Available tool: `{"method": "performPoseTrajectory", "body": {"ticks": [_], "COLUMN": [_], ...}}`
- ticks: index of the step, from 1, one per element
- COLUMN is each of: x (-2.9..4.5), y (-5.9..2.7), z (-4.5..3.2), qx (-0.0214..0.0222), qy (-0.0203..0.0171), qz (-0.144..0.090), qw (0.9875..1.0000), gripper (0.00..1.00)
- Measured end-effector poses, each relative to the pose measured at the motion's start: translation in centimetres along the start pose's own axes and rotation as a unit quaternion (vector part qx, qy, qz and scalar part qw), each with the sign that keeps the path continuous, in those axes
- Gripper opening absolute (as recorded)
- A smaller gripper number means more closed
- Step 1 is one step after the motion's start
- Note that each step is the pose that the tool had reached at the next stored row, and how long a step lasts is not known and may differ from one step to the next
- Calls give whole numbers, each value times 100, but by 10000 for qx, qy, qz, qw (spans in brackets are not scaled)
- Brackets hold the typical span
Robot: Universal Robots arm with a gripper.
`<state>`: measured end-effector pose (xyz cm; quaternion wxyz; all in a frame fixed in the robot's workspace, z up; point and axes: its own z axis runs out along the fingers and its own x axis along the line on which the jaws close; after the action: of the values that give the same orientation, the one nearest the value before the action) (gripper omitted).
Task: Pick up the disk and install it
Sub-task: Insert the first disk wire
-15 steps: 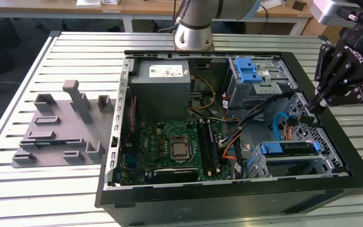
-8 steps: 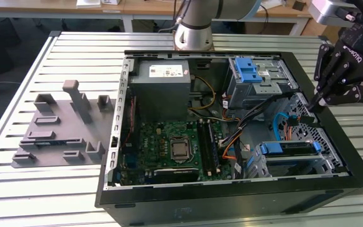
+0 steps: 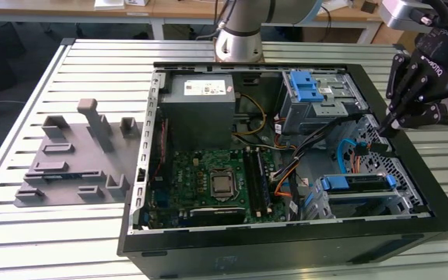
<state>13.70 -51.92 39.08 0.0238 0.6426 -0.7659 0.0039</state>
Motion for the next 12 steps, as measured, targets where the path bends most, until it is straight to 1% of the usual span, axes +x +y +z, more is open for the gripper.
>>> {"method": "performPoseTrajectory", "body": {"ticks": [5,12], "x": [-20,-42], "y": [-15,-44], "z": [19,63], "qx": [-2,0], "qy": [0,16], "qz": [58,88], "qw": [10000,10000], "gripper": [11,11]}}
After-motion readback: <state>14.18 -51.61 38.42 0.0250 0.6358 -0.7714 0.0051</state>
